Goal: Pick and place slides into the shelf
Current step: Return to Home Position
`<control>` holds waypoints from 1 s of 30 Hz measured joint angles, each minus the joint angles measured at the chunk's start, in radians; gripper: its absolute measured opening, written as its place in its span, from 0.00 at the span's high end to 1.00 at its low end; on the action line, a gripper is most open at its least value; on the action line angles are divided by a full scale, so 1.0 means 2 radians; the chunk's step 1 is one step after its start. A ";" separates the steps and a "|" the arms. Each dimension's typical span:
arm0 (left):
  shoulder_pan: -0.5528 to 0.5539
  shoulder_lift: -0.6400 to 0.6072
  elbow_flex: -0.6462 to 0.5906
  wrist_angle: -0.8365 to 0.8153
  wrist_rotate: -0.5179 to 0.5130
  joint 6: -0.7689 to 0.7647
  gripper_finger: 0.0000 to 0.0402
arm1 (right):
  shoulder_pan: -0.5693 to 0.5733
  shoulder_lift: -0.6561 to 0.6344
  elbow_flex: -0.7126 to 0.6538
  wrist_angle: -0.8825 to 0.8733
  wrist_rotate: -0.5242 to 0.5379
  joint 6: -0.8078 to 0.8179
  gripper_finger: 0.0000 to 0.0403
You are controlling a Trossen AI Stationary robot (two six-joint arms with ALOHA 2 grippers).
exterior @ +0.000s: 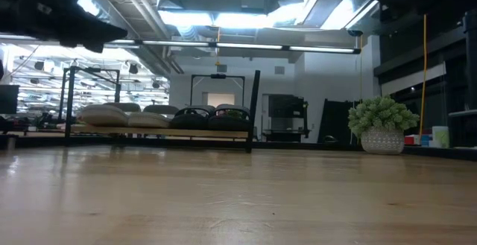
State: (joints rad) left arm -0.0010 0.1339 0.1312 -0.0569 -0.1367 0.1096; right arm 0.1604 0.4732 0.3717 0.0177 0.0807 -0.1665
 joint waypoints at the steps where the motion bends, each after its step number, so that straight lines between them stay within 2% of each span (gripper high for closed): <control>1: 0.000 -0.004 -0.006 0.001 0.000 -0.002 1.00 | 0.000 -0.003 0.000 -0.003 -0.003 0.000 0.99; 10: 0.017 -0.014 -0.048 0.007 -0.005 -0.039 1.00 | 0.000 -0.030 0.000 -0.021 -0.027 0.002 0.99; 18: 0.065 -0.013 -0.059 0.038 -0.002 -0.041 1.00 | 0.000 -0.048 -0.002 -0.023 -0.027 0.001 0.99; 25: 0.123 -0.013 -0.059 0.038 0.006 -0.058 1.00 | 0.000 -0.094 -0.043 -0.008 -0.025 0.016 0.99; 30: 0.136 -0.013 -0.059 0.036 0.018 -0.059 1.00 | -0.001 -0.139 -0.076 -0.009 -0.024 0.026 0.99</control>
State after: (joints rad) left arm 0.2710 0.1070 0.0124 0.0158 -0.1005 -0.0080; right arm 0.1593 0.1945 0.2203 -0.0010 0.0327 -0.1138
